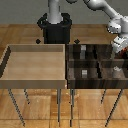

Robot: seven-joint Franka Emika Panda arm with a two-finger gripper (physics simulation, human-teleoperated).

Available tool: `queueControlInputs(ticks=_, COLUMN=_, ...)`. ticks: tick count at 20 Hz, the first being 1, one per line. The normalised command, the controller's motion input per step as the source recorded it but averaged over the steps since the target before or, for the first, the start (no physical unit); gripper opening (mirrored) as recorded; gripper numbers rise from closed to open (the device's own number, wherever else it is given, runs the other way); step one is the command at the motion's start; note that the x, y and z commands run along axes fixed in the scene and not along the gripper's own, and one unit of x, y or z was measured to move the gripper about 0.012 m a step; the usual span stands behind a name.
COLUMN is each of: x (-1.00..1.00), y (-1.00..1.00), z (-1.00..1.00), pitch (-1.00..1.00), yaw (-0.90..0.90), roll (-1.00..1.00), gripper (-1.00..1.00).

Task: Place the box of cereal into the appropriate compartment.

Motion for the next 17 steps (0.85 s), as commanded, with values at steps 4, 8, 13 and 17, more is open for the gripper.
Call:
queueControlInputs(ticks=4, x=0.00, y=0.00, z=0.00, pitch=0.00, yaw=0.00, roll=0.00, gripper=1.00)
queueControlInputs(ticks=8, x=0.00, y=0.00, z=0.00, pitch=0.00, yaw=0.00, roll=0.00, gripper=1.00)
queueControlInputs(ticks=13, x=0.00, y=0.00, z=0.00, pitch=0.00, yaw=0.00, roll=0.00, gripper=1.00)
queueControlInputs(ticks=17, x=0.00, y=0.00, z=0.00, pitch=0.00, yaw=0.00, roll=0.00, gripper=1.00)
